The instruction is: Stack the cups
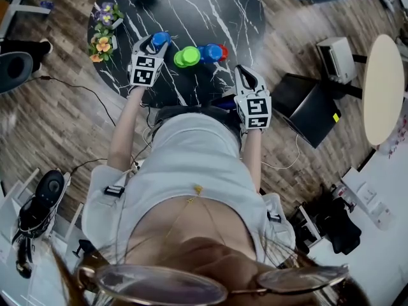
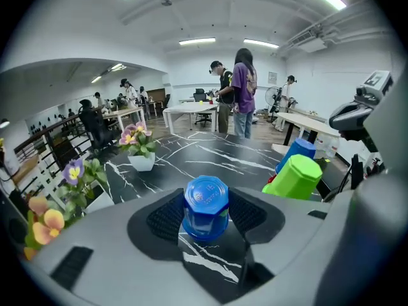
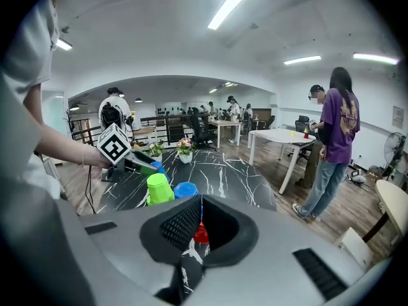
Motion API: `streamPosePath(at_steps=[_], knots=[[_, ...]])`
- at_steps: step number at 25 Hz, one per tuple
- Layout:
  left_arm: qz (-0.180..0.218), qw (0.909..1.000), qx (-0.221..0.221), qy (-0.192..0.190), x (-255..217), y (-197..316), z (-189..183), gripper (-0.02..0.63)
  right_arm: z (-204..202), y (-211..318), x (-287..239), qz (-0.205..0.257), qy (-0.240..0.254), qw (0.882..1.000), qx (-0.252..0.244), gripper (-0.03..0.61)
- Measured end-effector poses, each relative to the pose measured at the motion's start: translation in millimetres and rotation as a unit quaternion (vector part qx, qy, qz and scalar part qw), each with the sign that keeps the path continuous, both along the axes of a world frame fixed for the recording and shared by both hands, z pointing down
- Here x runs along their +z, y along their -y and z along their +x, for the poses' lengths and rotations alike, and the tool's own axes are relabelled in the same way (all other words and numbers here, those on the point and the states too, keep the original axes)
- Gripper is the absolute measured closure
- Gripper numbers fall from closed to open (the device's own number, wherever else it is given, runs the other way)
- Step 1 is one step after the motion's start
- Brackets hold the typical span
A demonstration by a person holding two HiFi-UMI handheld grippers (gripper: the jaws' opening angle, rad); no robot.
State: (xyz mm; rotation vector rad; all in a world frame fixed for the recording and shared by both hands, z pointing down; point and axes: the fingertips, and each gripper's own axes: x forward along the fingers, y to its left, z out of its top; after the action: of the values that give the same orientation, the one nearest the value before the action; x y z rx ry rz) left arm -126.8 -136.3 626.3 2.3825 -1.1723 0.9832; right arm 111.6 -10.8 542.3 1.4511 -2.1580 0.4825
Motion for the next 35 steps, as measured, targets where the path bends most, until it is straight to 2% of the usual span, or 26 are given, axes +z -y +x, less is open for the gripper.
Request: streamPosePath(at_steps=[9,17,21,27,35], knots=[[0.017,0.9973,0.06,-0.038,-74,-12,39,0.38,2,5,0,0.005,0.003,1.0,-0.017,0.557],[0.027,0.9894,0.13,-0.058,-128,-36,82,0.38,8,9,-1,0.01,0.004,1.0,-0.026,0.557],[0.017,0.9836,0.17,-0.058,-134,-51,104,0.38,12,9,-1,0.011,0.008,1.0,-0.028,0.557],[-0.004,0.9765,0.214,-0.028,-125,-67,124,0.38,19,9,-1,0.01,0.01,0.999,-0.03,0.557],[-0.015,0.9721,0.234,-0.013,-113,-73,140,0.38,29,7,1,0.01,0.013,1.0,-0.025,0.557]])
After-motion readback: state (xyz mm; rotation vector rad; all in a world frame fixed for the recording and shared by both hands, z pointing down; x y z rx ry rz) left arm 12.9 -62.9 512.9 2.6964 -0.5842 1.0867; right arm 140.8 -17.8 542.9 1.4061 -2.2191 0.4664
